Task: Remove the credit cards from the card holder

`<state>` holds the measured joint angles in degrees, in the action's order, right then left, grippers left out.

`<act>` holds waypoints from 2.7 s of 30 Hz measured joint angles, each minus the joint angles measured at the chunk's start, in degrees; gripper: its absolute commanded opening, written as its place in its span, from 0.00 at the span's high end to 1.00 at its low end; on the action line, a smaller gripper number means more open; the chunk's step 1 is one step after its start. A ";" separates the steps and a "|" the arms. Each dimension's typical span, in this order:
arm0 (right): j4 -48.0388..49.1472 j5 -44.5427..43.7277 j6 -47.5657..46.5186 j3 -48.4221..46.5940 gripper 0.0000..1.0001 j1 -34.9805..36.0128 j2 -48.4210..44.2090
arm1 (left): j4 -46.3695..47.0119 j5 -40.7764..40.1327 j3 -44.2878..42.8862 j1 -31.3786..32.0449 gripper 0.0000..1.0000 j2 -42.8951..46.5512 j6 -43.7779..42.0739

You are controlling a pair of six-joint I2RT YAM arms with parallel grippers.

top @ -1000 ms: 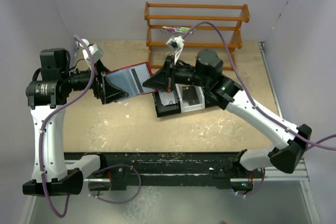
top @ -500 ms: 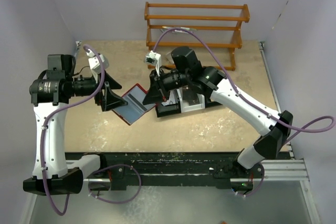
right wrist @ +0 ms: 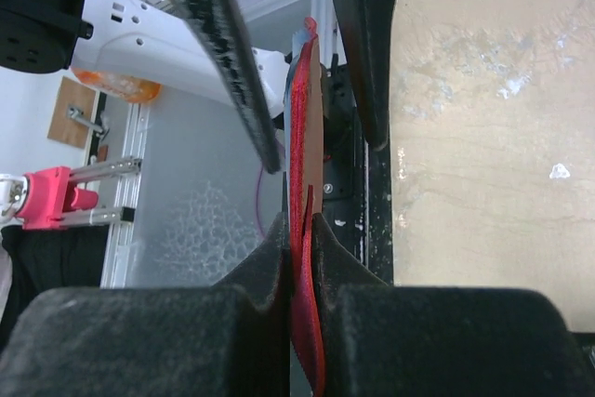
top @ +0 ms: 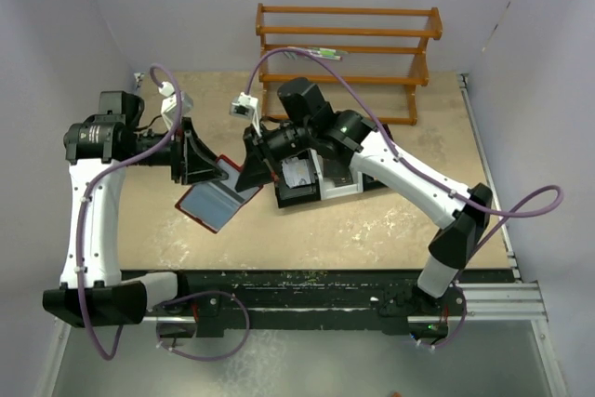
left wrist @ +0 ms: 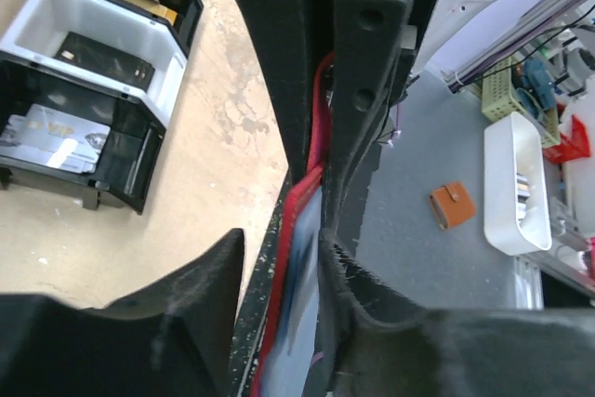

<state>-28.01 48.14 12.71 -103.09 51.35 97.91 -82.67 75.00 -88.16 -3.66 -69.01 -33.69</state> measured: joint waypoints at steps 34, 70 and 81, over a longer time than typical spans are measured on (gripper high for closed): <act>89.77 -19.21 46.97 48.30 0.68 0.39 -18.84 | 66.79 -5.03 18.64 -0.02 1.00 19.80 76.46; -0.74 -0.46 4.63 -1.01 1.00 -1.90 -0.68 | 13.97 2.62 9.97 -0.07 0.63 7.02 17.68; -0.83 4.61 4.39 -1.81 1.00 -1.88 0.66 | 14.45 7.61 11.52 -0.07 0.90 6.82 19.85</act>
<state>-28.84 52.75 17.10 -104.90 49.47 98.56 -68.23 82.61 -76.64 -3.73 -62.19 -13.85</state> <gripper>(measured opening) 0.030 0.199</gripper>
